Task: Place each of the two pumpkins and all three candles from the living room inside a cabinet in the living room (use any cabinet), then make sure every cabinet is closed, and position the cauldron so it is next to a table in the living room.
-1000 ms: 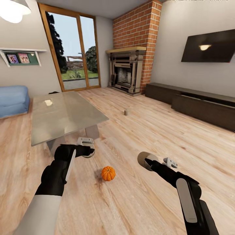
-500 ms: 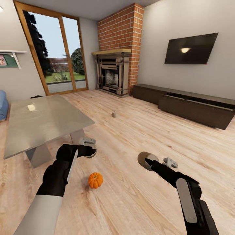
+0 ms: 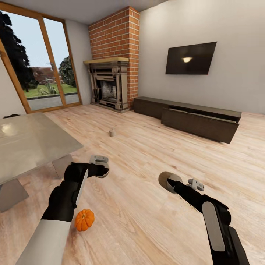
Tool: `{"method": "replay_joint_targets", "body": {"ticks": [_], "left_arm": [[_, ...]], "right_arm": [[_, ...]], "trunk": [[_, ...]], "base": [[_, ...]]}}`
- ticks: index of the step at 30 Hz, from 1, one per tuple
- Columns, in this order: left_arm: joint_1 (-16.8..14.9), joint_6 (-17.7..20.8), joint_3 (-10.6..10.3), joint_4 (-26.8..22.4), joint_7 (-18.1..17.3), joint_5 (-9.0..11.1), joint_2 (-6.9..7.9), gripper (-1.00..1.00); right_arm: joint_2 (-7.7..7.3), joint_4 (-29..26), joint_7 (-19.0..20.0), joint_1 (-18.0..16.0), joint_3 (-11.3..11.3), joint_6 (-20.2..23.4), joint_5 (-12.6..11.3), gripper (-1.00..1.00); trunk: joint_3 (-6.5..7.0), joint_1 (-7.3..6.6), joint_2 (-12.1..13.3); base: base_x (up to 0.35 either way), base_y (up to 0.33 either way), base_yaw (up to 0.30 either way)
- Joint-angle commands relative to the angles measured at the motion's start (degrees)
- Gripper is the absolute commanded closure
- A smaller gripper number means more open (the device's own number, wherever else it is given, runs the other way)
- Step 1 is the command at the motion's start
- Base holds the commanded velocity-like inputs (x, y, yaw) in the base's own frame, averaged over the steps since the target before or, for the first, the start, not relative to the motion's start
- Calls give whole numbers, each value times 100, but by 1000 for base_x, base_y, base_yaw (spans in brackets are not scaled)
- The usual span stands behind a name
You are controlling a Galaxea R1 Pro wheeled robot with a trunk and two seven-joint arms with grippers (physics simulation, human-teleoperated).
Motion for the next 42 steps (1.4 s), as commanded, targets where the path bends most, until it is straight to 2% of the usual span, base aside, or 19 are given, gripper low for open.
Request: {"method": "replay_joint_targets", "body": {"ticks": [1,12,42], "left_arm": [[-4,22,1,-7,-52,-57,-5,100],[4,22,-73,-7,-44,-57,-8,100],[5,22,-78,-7,-43,-57,-2,100]], "right_arm": [[5,-5,-32,-4,-15,23,-86,100],[4,-5,-32,-4,-28,23,-86,100],[4,-5,-32,-3,-34,21,-86,100]], "trunk": [[1,1,-3],[65,1,-3],[242,1,-3]], "base": [[216,-193,-240],[216,-193,-240],[236,-185,-240]]}}
